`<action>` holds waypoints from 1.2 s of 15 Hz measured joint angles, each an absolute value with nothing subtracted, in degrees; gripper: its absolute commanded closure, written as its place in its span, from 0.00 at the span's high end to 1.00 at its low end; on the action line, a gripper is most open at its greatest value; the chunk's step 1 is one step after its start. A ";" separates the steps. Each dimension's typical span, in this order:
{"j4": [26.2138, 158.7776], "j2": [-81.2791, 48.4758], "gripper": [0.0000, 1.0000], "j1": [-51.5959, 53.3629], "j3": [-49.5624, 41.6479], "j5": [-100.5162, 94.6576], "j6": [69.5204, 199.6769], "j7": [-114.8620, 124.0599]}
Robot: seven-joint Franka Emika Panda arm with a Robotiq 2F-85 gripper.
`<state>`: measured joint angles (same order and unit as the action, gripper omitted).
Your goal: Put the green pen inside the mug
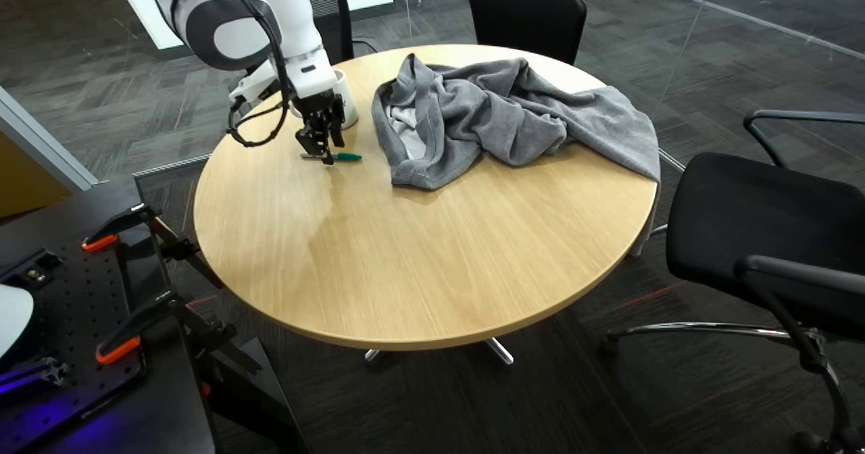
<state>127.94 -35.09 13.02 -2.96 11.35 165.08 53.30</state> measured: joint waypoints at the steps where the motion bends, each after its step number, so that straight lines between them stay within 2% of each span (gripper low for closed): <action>1: 127.77 -35.33 0.17 13.02 -2.96 11.35 165.08 53.30; 3: 127.50 -35.64 0.01 13.03 -2.97 11.35 165.08 53.30; 4: 127.38 -35.70 0.00 13.06 -2.99 11.35 165.07 53.30; 6: 127.24 -35.70 0.04 13.10 -3.00 11.35 165.07 53.30; 14: 127.77 -32.11 0.04 13.20 -2.82 11.27 164.32 50.29; 18: 128.72 -24.57 0.04 13.00 -3.10 9.13 155.54 45.23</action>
